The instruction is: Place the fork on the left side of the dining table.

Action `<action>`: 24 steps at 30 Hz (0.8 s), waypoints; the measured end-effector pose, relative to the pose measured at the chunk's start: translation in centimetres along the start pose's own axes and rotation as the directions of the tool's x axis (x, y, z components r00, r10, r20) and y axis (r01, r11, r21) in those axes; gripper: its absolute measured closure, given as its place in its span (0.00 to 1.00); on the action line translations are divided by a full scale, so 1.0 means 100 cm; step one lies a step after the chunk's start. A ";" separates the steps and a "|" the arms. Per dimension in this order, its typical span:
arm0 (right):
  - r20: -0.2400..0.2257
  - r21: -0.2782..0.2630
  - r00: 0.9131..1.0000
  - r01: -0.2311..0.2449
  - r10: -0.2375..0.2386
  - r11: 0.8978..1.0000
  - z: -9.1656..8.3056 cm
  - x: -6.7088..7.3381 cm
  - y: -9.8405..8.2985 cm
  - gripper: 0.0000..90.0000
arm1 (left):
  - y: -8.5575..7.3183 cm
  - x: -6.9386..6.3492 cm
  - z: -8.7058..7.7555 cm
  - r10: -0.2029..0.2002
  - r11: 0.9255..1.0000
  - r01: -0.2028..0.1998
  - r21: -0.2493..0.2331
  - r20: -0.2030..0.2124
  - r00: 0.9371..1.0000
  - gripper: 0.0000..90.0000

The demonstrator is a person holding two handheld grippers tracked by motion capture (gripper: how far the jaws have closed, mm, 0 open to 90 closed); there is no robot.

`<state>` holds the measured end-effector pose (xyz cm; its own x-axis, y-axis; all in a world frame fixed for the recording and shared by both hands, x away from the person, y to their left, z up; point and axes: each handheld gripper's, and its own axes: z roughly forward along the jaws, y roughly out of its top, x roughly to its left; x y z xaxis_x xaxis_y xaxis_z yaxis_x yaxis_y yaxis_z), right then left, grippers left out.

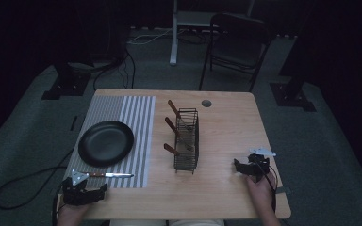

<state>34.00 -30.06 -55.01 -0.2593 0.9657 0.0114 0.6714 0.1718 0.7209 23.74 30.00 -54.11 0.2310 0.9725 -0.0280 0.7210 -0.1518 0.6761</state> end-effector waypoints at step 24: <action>0.000 0.000 1.000 -0.001 0.001 1.000 0.000 0.000 0.000 0.14 | 0.028 -0.030 -0.002 0.053 0.998 -0.049 -0.037 0.114 0.992 0.07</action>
<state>33.99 -30.06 -55.01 -0.2589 0.9658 0.0120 0.6718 0.1711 0.7207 24.91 26.68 -51.97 0.3425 0.9365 -0.0759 0.6841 -0.1932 0.7034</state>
